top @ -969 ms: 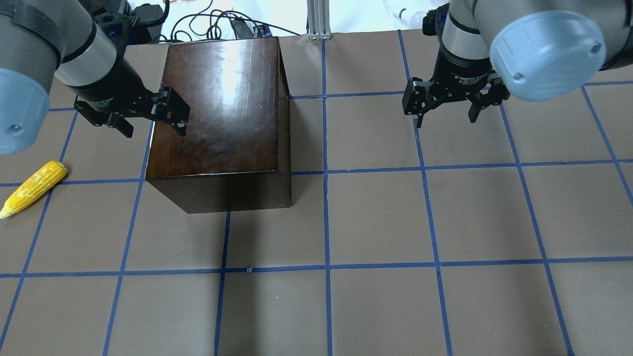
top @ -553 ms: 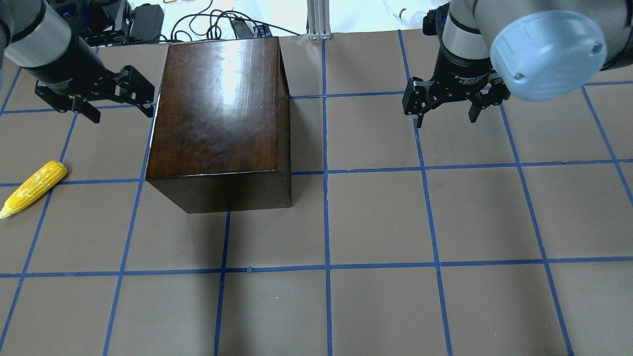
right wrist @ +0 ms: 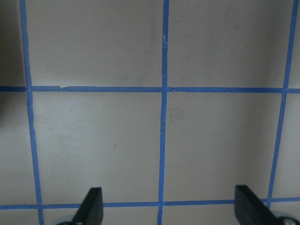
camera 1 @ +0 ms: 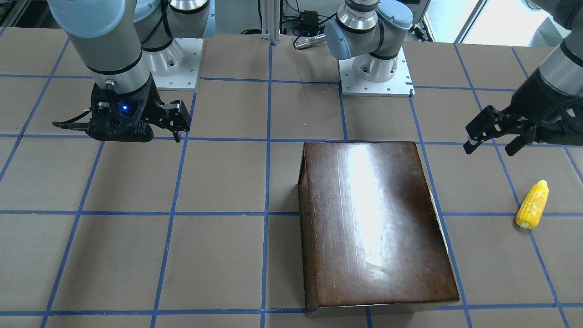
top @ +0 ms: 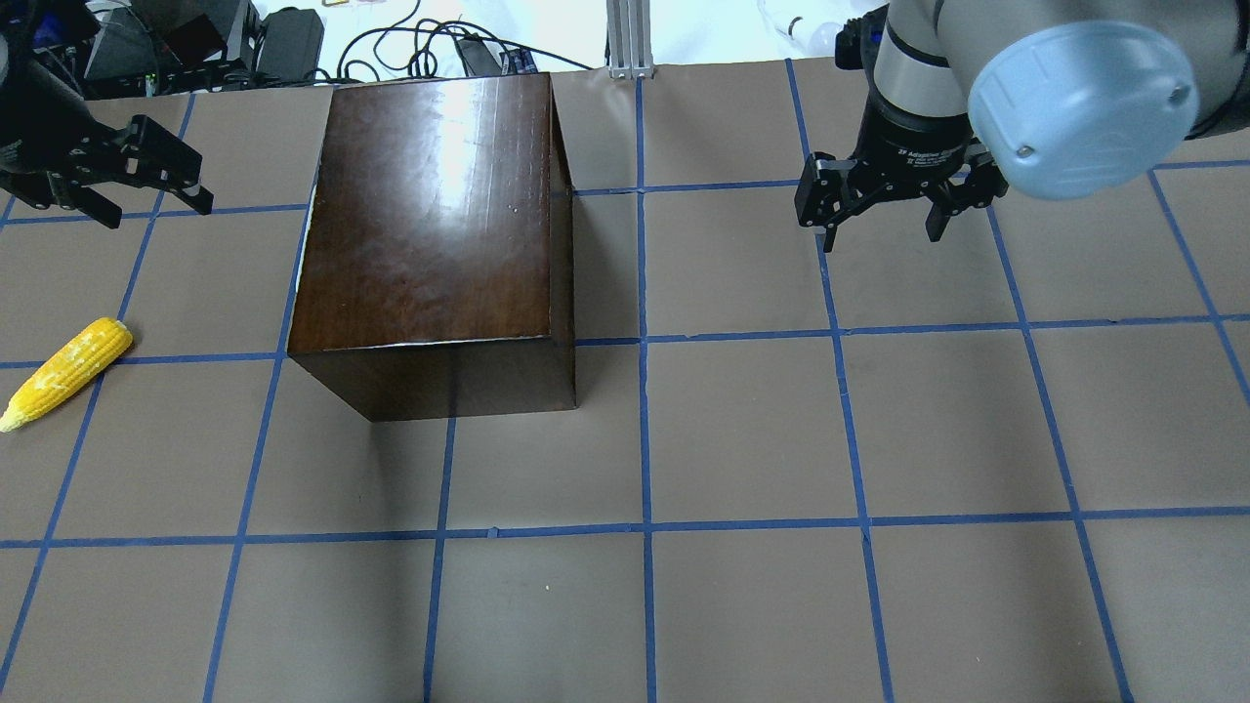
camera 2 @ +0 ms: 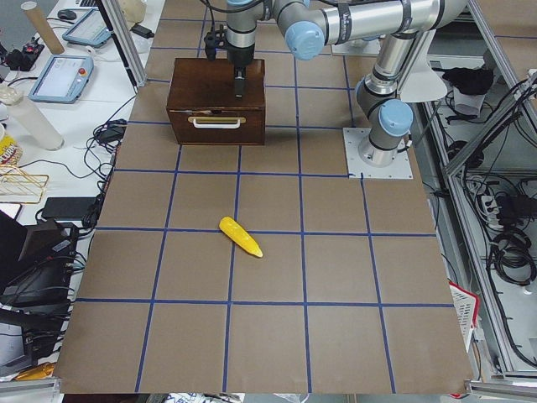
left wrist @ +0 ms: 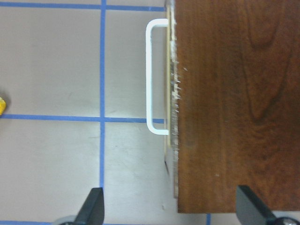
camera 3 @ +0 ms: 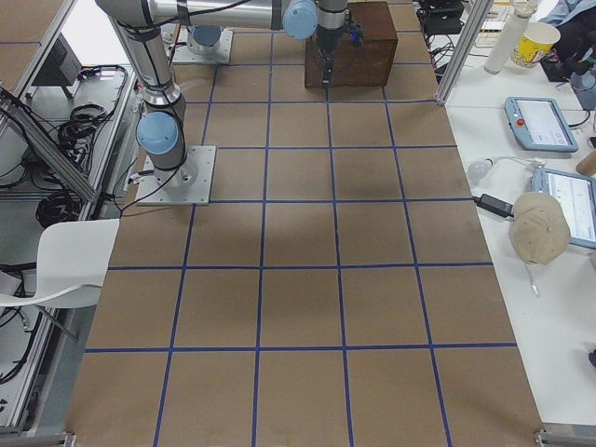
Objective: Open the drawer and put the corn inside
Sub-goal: 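Lower the left gripper to the white drawer handle, then close the left gripper on the white drawer handle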
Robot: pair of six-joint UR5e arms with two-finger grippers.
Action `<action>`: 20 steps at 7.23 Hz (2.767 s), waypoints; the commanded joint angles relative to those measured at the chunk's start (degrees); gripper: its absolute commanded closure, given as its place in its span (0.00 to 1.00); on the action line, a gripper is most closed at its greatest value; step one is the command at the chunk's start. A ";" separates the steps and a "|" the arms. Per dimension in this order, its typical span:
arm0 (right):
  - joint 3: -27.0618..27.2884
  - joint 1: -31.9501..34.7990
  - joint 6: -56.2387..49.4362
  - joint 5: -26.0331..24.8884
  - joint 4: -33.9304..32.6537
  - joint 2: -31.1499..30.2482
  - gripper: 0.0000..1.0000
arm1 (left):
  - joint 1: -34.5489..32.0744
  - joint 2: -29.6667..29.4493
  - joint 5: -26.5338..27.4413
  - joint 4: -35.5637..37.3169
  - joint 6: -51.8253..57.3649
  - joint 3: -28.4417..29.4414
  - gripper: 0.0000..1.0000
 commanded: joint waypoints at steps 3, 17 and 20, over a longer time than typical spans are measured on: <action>0.00 0.00 0.00 0.00 0.06 0.00 0.00 | 4.18 -8.59 -2.93 3.21 11.24 0.10 0.00; 0.00 0.00 0.00 0.08 0.06 0.00 0.00 | 0.76 -20.82 -15.76 9.73 12.93 -0.34 0.00; 0.00 0.00 0.00 0.08 0.06 0.00 0.00 | 0.67 -21.71 -15.76 9.74 13.02 -0.43 0.00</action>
